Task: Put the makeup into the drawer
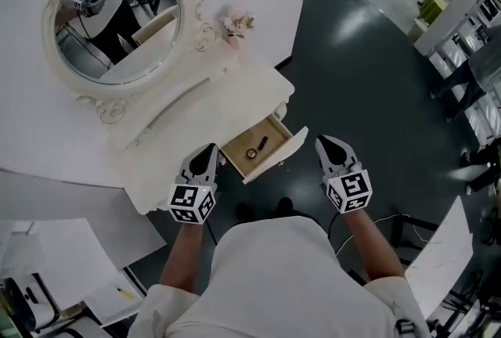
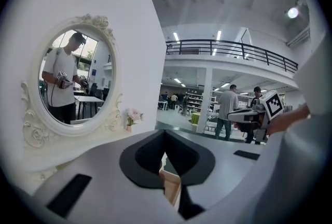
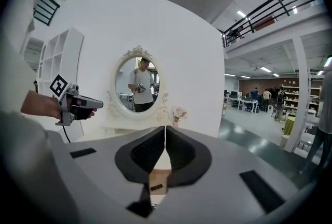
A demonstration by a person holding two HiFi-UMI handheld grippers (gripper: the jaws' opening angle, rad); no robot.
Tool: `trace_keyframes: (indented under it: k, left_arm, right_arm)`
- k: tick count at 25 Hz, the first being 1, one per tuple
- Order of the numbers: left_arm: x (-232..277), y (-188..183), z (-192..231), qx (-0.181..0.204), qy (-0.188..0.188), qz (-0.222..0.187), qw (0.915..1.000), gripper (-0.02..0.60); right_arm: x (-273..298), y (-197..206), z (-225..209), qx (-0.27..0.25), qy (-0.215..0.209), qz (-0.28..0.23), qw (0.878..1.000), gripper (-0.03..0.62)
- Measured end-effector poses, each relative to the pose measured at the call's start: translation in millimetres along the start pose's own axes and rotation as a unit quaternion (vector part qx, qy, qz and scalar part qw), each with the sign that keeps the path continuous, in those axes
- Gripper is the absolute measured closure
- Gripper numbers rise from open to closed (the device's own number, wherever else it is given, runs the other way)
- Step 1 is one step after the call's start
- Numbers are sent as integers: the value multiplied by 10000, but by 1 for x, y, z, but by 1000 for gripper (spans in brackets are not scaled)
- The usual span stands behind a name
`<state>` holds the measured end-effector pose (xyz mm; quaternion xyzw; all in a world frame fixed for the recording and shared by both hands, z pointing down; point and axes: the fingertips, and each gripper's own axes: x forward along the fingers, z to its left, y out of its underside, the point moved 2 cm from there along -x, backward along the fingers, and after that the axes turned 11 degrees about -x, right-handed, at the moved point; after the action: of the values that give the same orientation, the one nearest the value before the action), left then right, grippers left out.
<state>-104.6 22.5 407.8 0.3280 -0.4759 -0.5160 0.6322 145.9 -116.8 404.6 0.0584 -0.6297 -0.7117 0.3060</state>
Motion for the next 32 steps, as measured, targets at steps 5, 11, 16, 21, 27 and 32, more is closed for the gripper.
trace_keyframes:
  k: [5,11,16,21,27,32]
  left_arm:
    - [-14,-14,-9,43,-294,-308,9991,566]
    - [-23,-26,-8,45,-500,-554,9972,566]
    - [-22,-32,-12,35,-566,-644,9963,566]
    - [-17,-28,-16,44,-507,-592,9970,566]
    - [-15,-29,-15,50,-501,-584,9970,566]
    - [-13,-30,-15,44,-506,-598,9969,566]
  right_arm:
    - [-3,-11,-16,-150,-125,-179,9996,565]
    - [3,-21,-22,-362,-202,-357,9985,565]
    - [2,-31,-27,-433,-208,-516,9975,565]
    - [3,-29,-30,-351,-184,-528,9978,565]
    - [3,-27,-31,-326,-203,-502,9980,565]
    - [4,-26,-33,-307,-195,-489,9981,566]
